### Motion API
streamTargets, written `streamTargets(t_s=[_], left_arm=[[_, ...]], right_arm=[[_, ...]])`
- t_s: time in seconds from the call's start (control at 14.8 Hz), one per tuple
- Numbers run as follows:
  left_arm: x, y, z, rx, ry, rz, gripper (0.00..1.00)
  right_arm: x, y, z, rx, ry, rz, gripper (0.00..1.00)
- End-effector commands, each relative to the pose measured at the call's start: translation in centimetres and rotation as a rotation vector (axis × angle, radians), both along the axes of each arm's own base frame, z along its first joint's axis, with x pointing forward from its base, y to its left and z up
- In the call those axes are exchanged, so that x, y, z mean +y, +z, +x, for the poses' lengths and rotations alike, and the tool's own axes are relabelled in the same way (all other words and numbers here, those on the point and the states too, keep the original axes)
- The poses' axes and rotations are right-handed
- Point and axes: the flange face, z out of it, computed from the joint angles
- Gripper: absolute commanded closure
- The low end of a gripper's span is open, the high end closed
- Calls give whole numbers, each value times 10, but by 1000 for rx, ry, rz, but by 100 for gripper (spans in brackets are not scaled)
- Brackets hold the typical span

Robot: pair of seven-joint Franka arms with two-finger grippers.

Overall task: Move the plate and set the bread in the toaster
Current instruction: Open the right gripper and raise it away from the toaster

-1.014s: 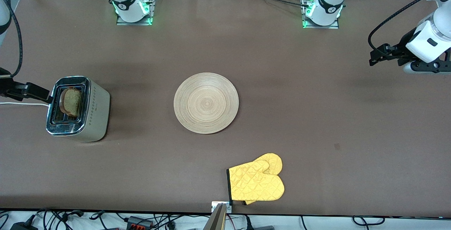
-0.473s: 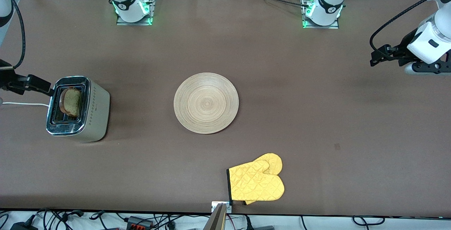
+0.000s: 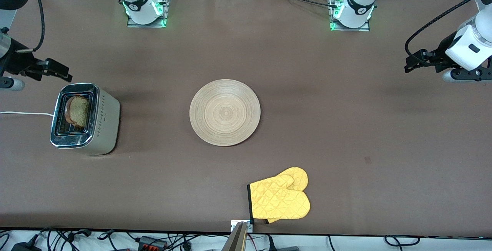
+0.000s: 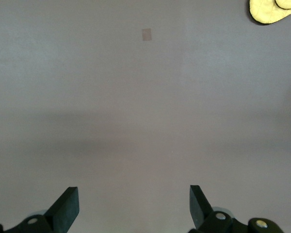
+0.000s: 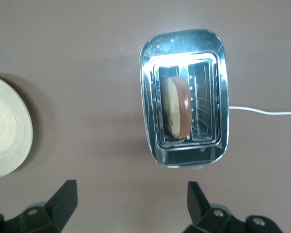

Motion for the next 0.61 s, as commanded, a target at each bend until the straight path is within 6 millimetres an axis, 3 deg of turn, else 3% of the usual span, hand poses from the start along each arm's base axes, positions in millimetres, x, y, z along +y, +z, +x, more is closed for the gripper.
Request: streamTargets(t_s=[0.0, 0.54], left_arm=[[8, 4, 4, 5, 24, -25, 0], [8, 3, 5, 7, 24, -25, 0]], right_arm=[[-1, 7, -12, -7, 21, -9, 0], [1, 9, -12, -10, 12, -11, 0]])
